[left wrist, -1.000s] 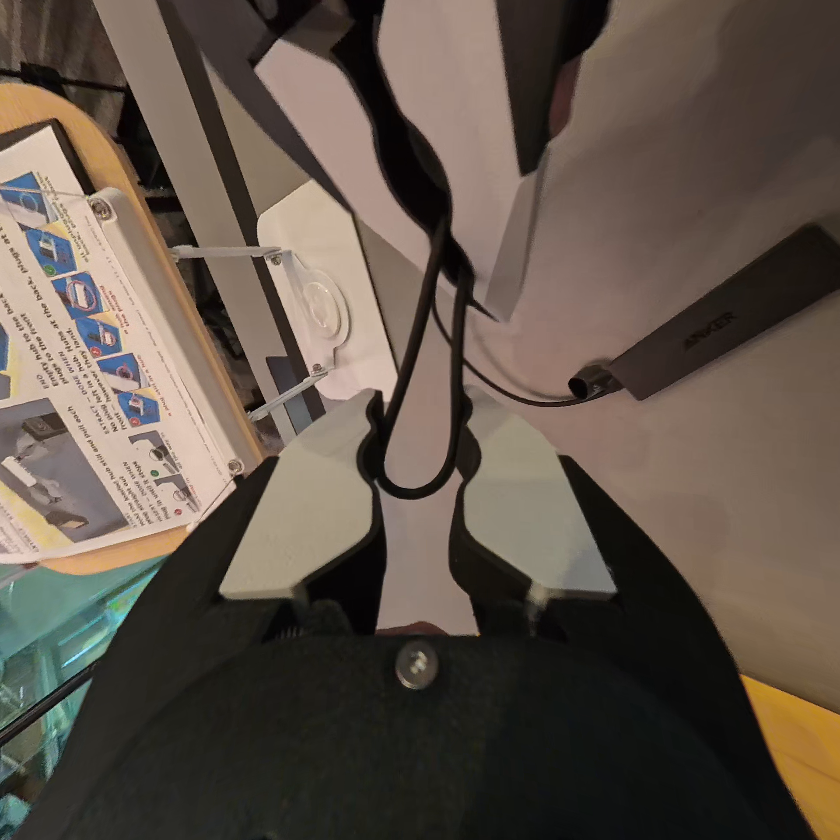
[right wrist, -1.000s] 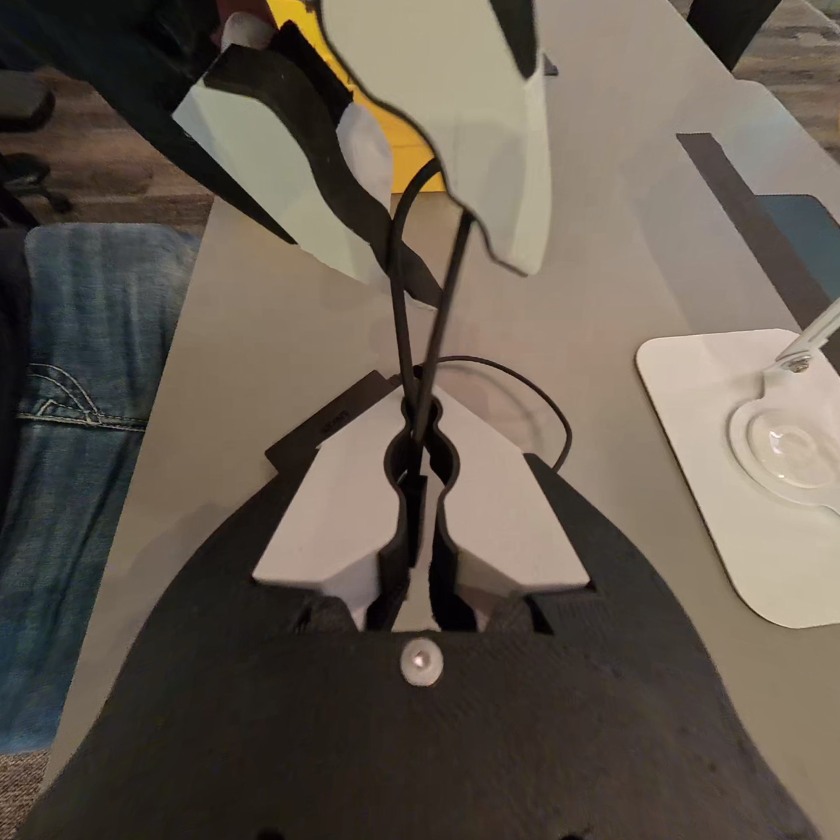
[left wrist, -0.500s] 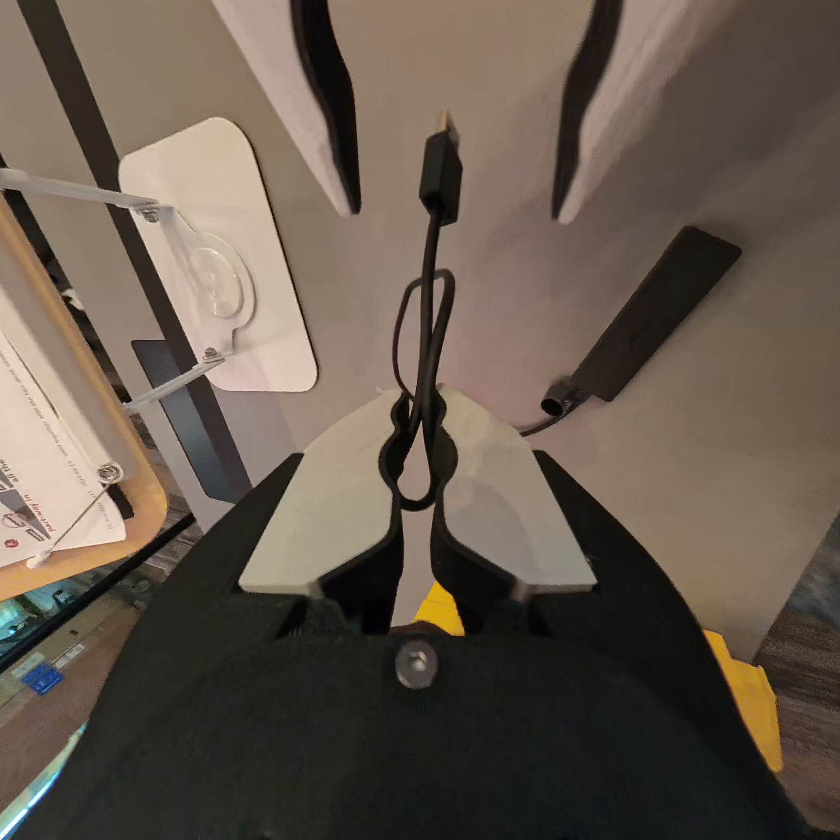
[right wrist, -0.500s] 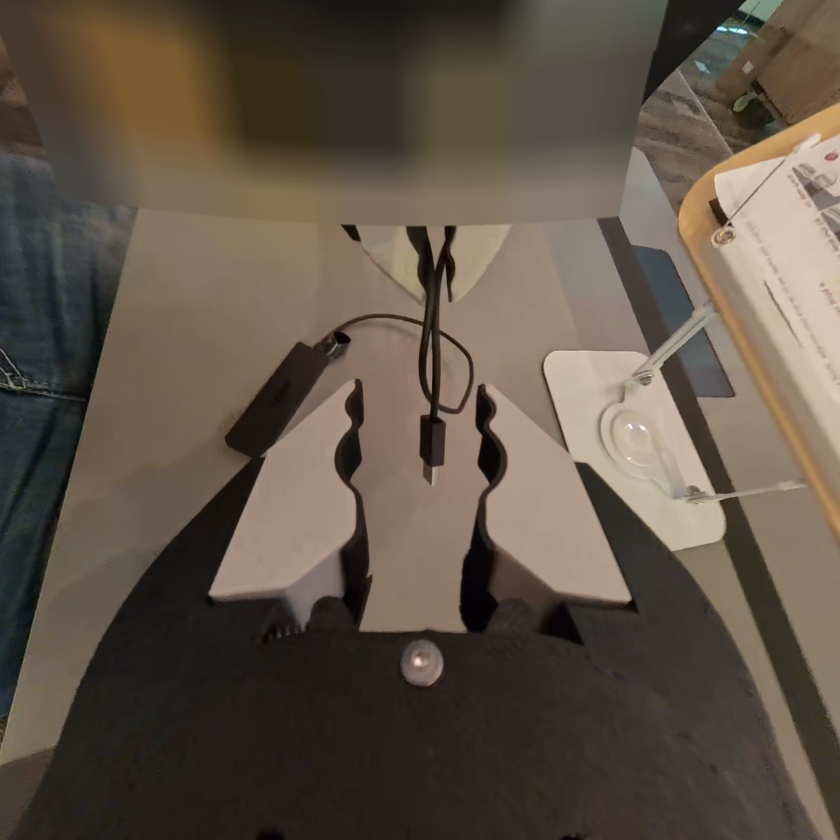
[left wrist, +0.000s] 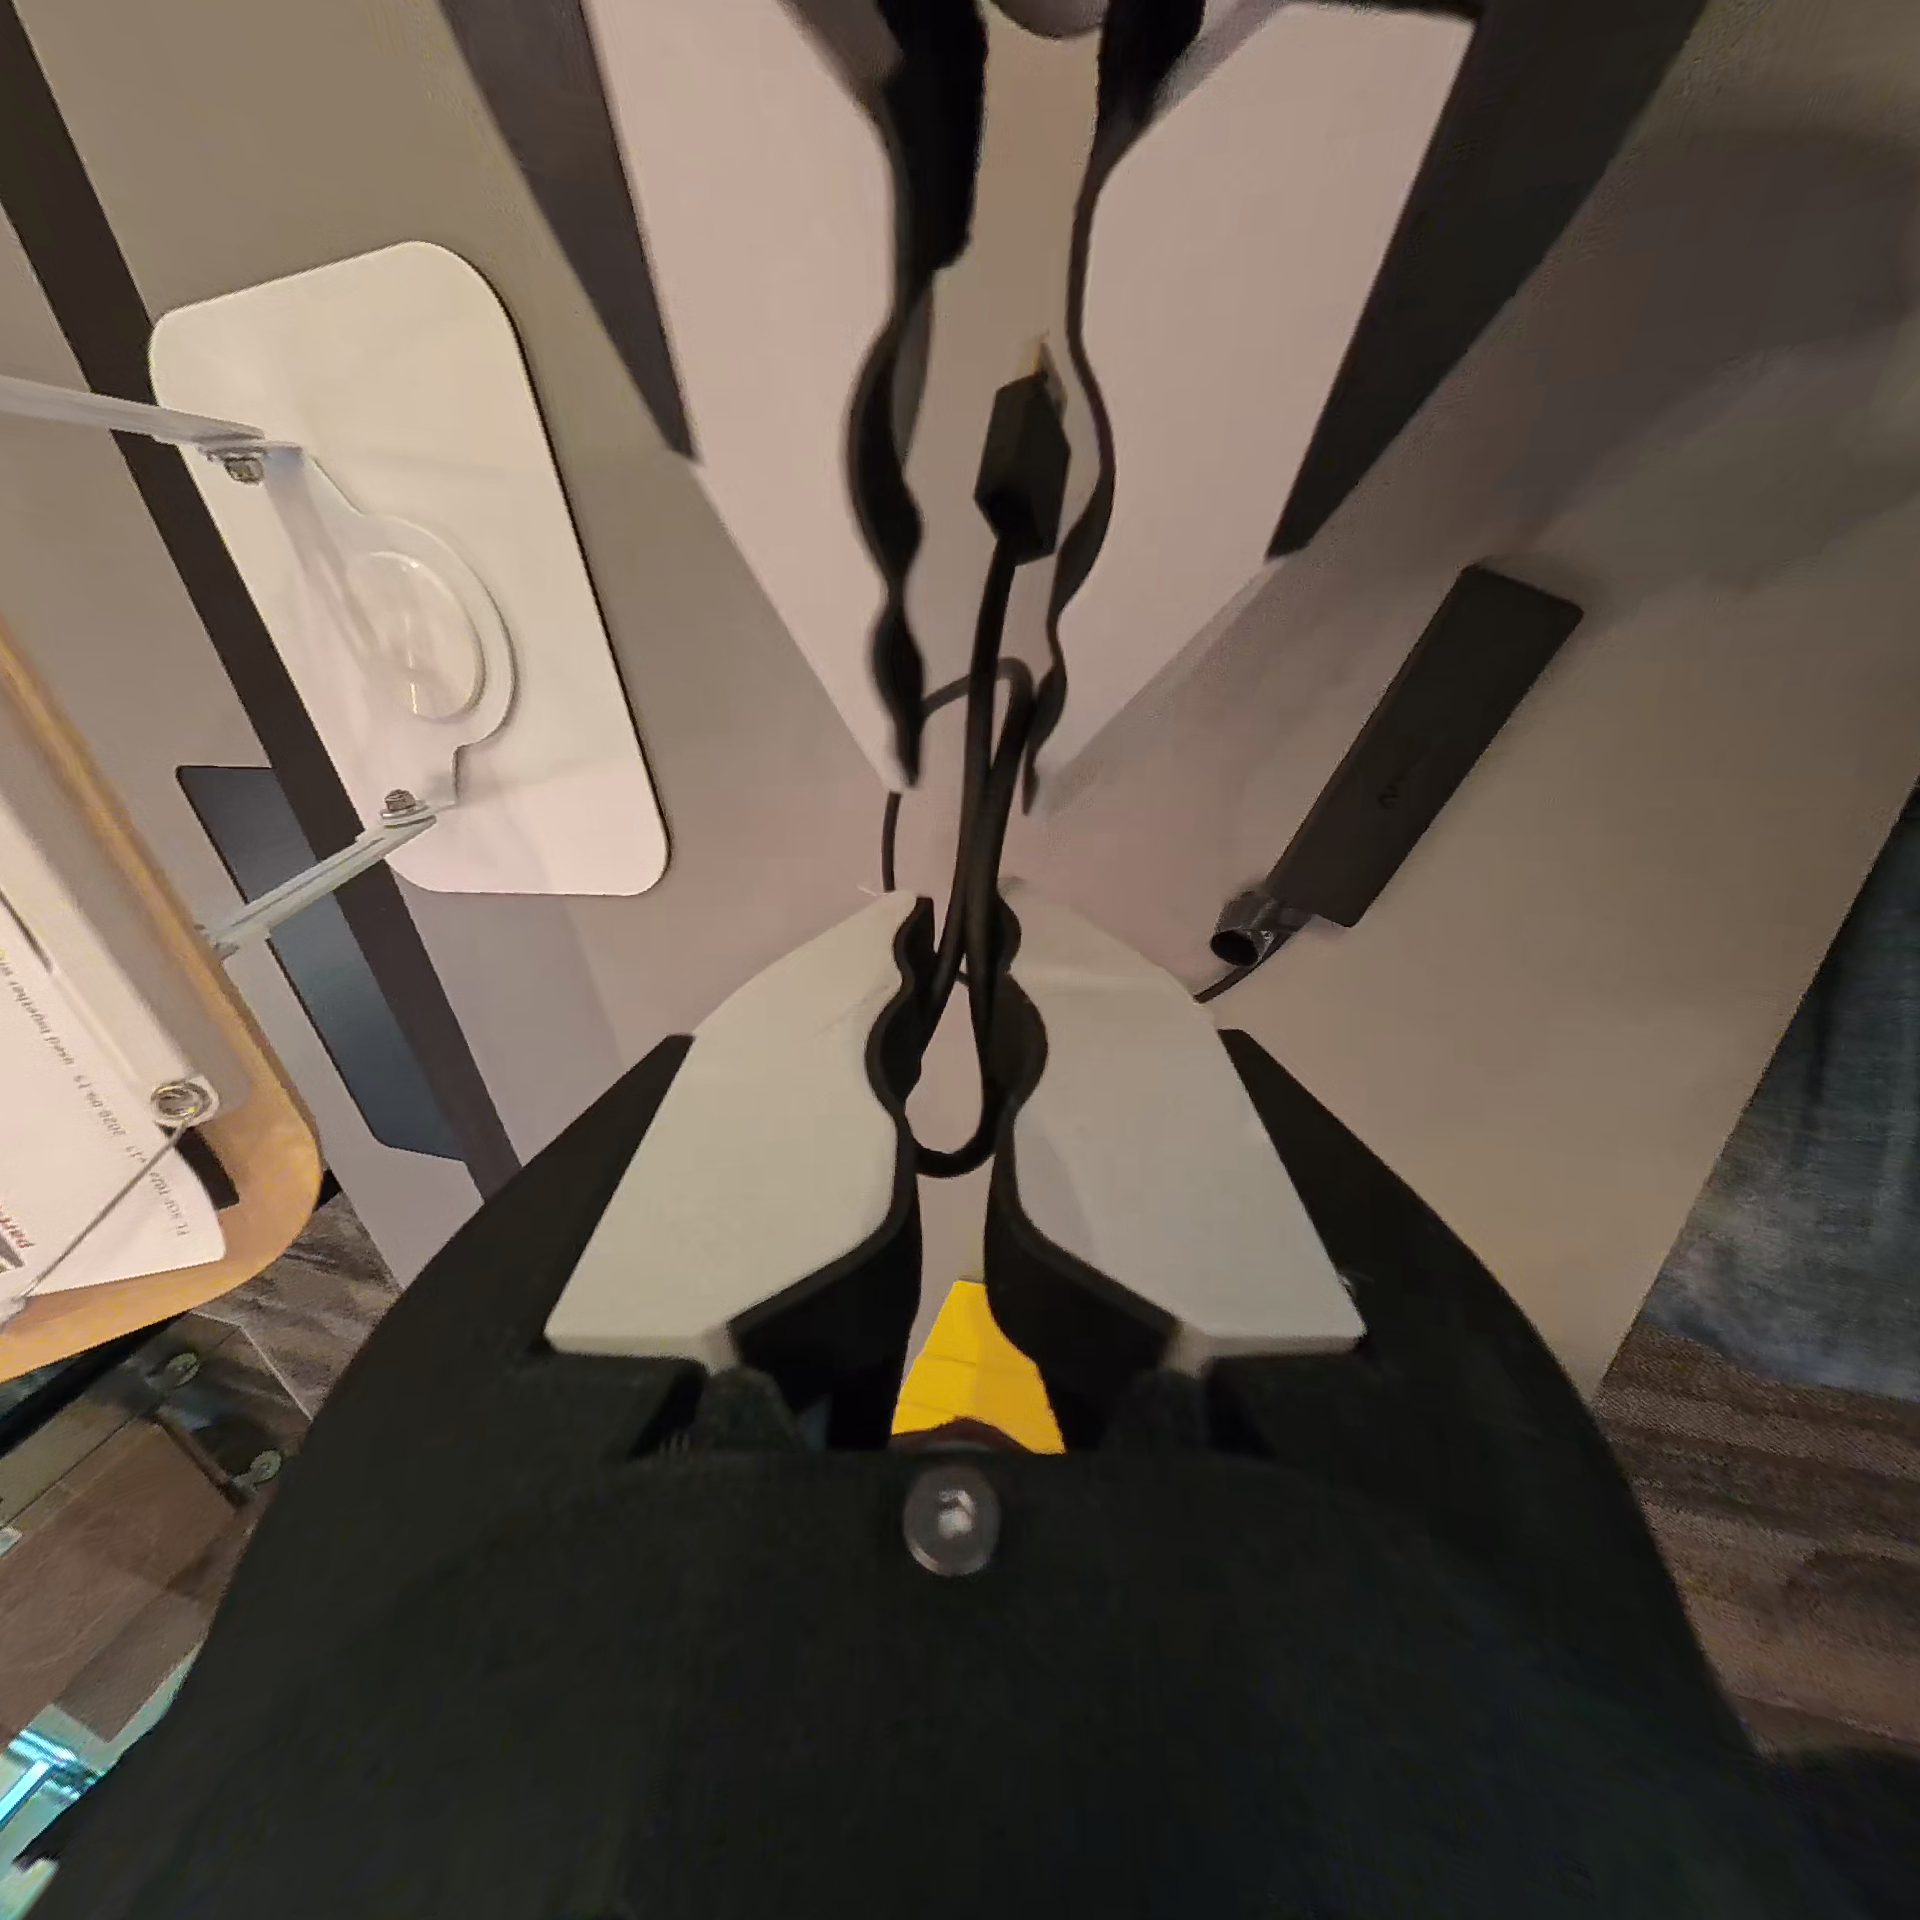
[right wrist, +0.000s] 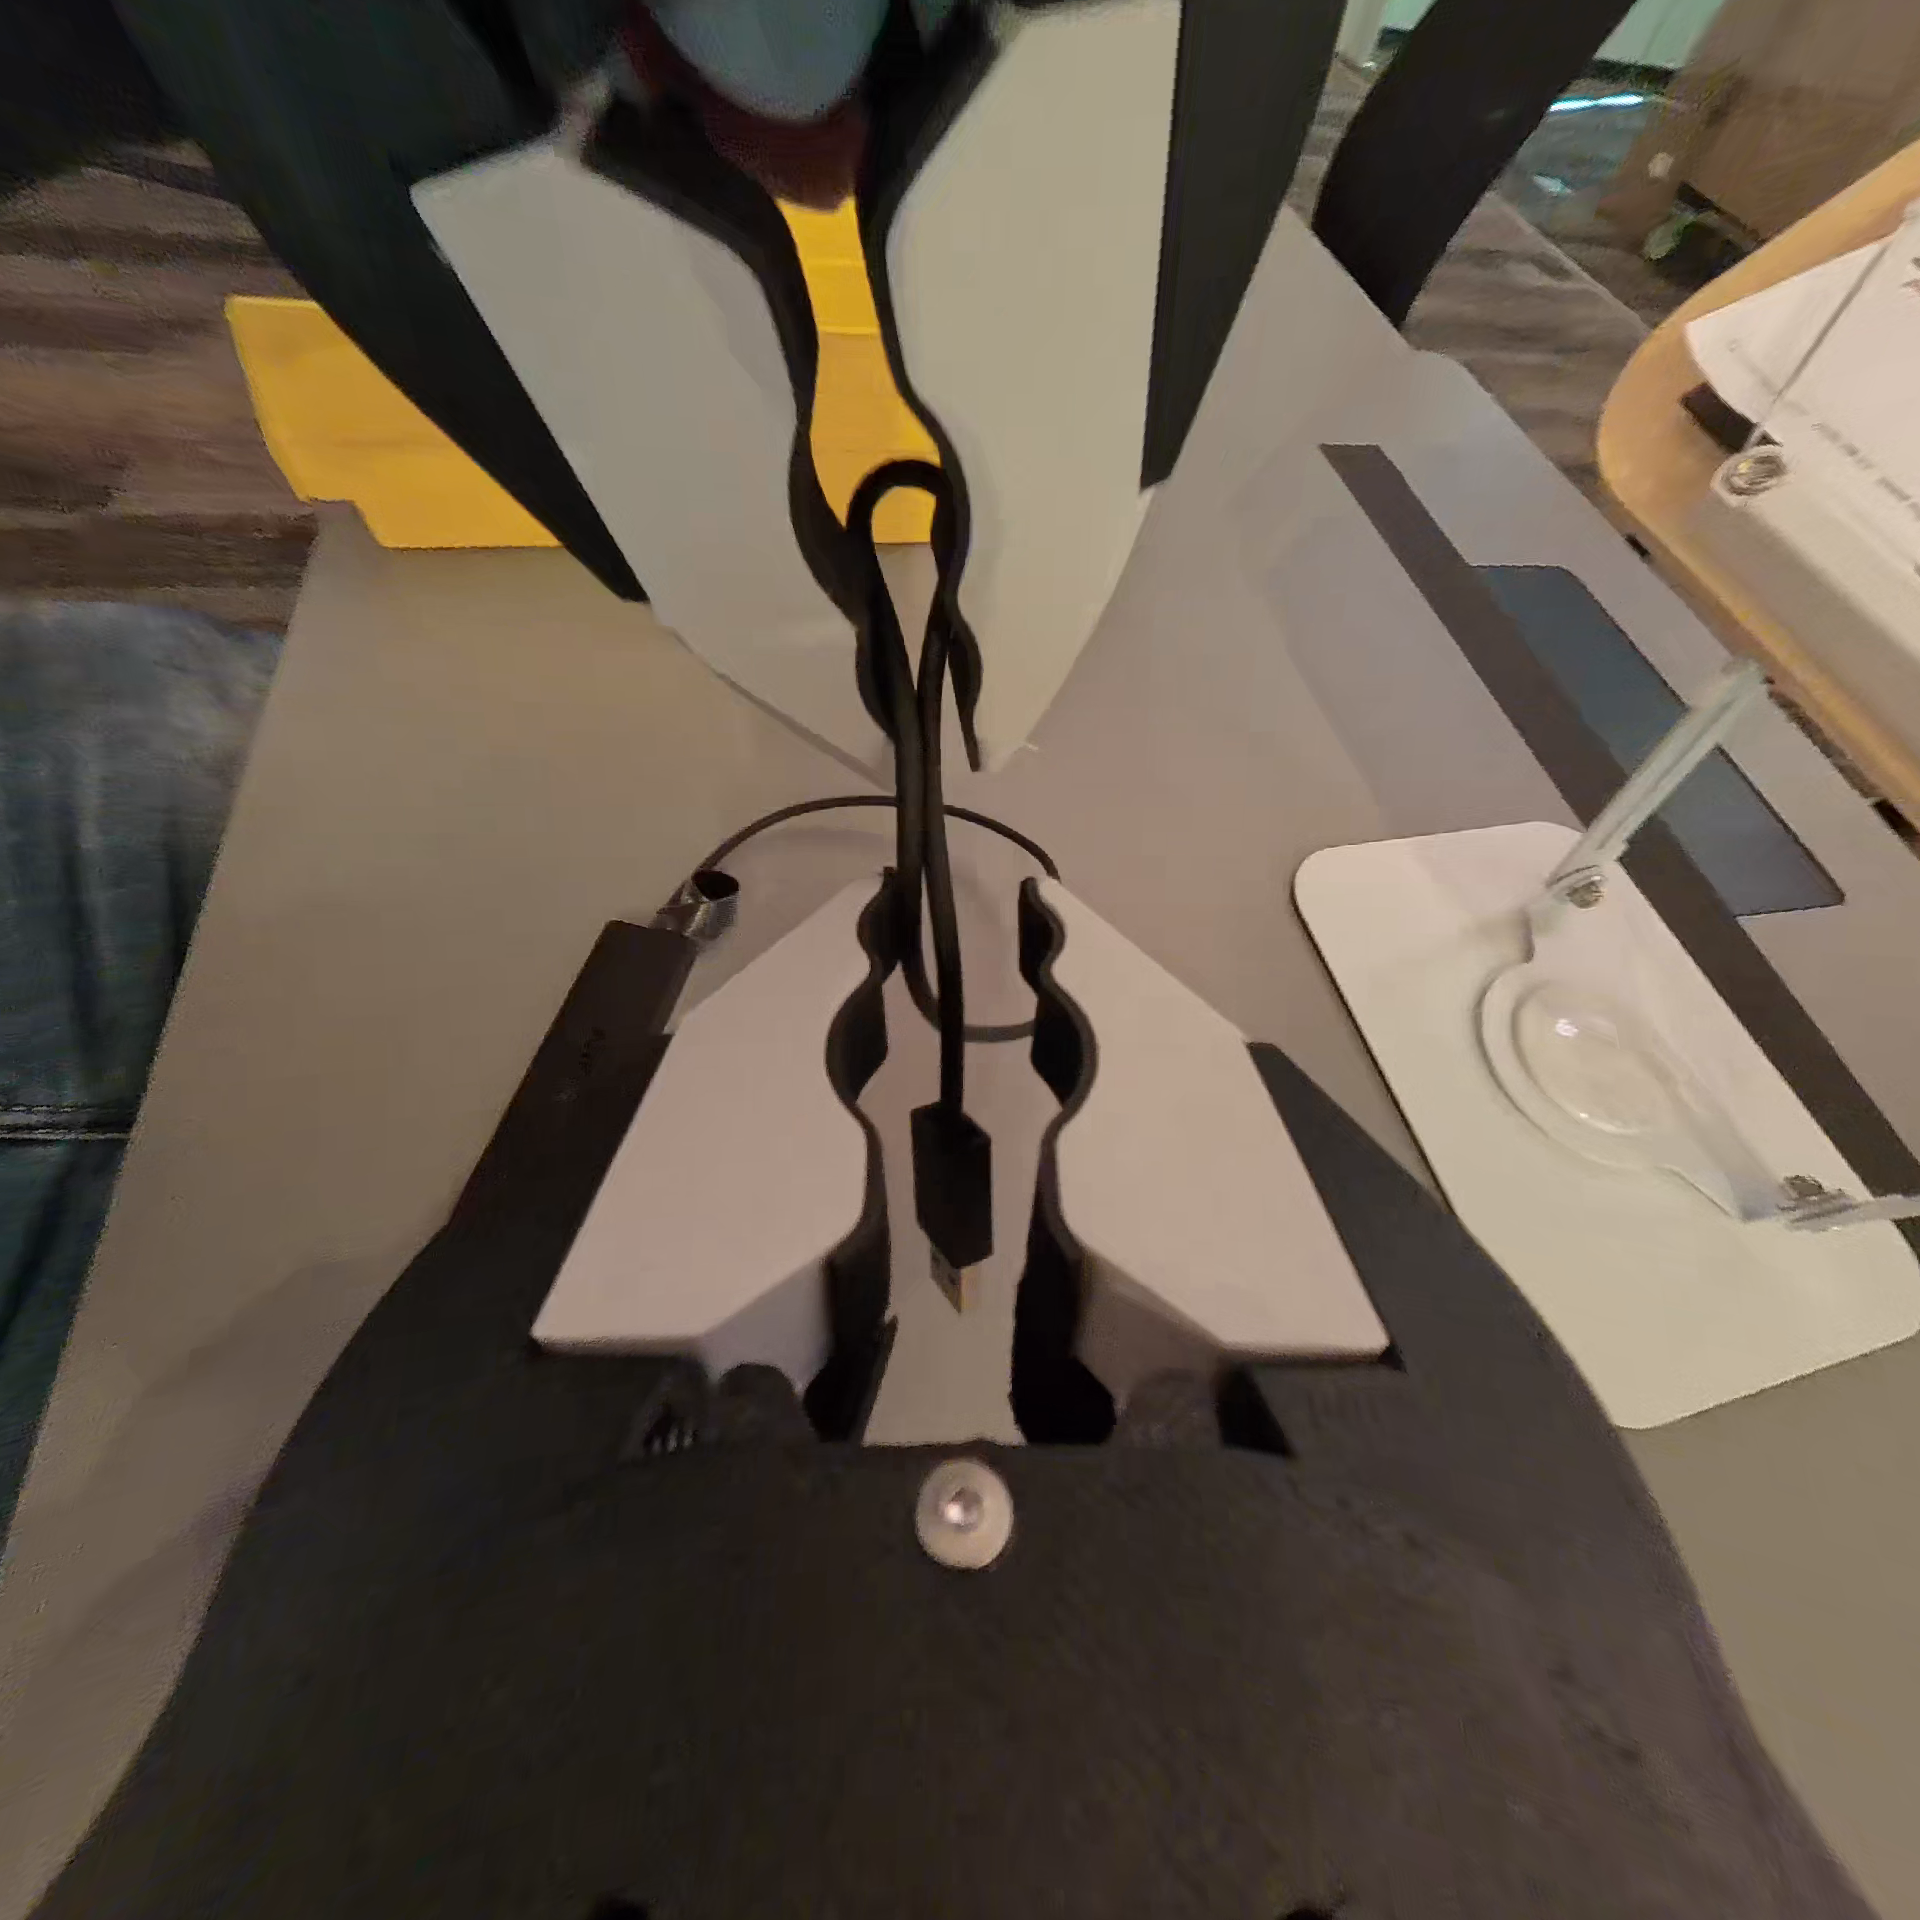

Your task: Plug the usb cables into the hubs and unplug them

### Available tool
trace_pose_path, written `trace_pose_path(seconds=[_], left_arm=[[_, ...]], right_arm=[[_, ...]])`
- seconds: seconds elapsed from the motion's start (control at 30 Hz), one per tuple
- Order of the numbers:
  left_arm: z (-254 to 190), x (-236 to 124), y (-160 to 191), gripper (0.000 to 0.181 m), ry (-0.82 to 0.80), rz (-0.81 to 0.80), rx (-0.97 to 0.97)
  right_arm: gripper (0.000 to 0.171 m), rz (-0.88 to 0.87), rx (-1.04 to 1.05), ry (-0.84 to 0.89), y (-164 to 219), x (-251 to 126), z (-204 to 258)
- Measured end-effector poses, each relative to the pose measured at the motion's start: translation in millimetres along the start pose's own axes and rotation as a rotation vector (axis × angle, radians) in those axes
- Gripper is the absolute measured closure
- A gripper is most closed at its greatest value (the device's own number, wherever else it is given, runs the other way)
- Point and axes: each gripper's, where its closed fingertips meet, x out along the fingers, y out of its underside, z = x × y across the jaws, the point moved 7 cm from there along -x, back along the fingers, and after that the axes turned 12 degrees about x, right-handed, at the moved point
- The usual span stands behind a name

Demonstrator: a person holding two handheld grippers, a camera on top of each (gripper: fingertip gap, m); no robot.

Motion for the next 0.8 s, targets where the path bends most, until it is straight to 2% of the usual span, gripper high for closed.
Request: trace_pose_path(seconds=[0.03,0.07,0.2,0.33,0.47,0.53,0.6,0.7,0.73,0.77,0.8], left_arm=[[0.1,-0.1,-0.3,0.175,0.001,-0.004,0.000],[0.6,0.2,0.5,0.174,0.006,-0.005,-0.004],[-0.1,-0.6,1.4,0.172,-0.003,-0.019,0.004],[2.8,-7.7,1.2,0.164,-0.044,-0.099,-0.010],[5.3,-17.7,10.1,0.142,-0.147,-0.145,-0.061],[4.8,-28.1,14.6,0.136,-0.206,-0.239,-0.112],[1.9,-35.3,20.3,0.123,-0.243,-0.355,-0.204],[-10.9,-28.9,27.6,0.118,-0.256,-0.523,-0.367],[-15.5,-23.4,30.3,0.120,-0.246,-0.583,-0.450],[-21.8,-17.2,31.4,0.129,-0.207,-0.663,-0.530],[-30.4,-11.2,29.9,0.134,-0.119,-0.784,-0.601]], right_arm=[[0.166,-0.019,-0.009,-0.030,1.1,-0.4,2.5],[0.168,-0.034,-0.008,-0.029,1.2,-0.1,2.6],[0.170,-0.048,0.015,-0.050,1.3,-1.0,3.2],[0.171,-0.105,0.089,-0.126,-0.3,-4.4,0.6],[0.171,-0.158,0.153,-0.152,1.3,-11.3,-6.2],[0.170,-0.225,0.198,-0.177,0.9,-17.5,-9.8],[0.171,-0.302,0.246,-0.212,0.2,-23.5,-12.4],[0.171,-0.440,0.336,-0.240,-0.9,-33.2,-18.5],[0.171,-0.488,0.355,-0.235,-1.0,-36.8,-20.5],[0.171,-0.530,0.370,-0.233,-1.1,-40.1,-21.8],[0.171,-0.567,0.376,-0.248,-1.8,-42.8,-21.2]])
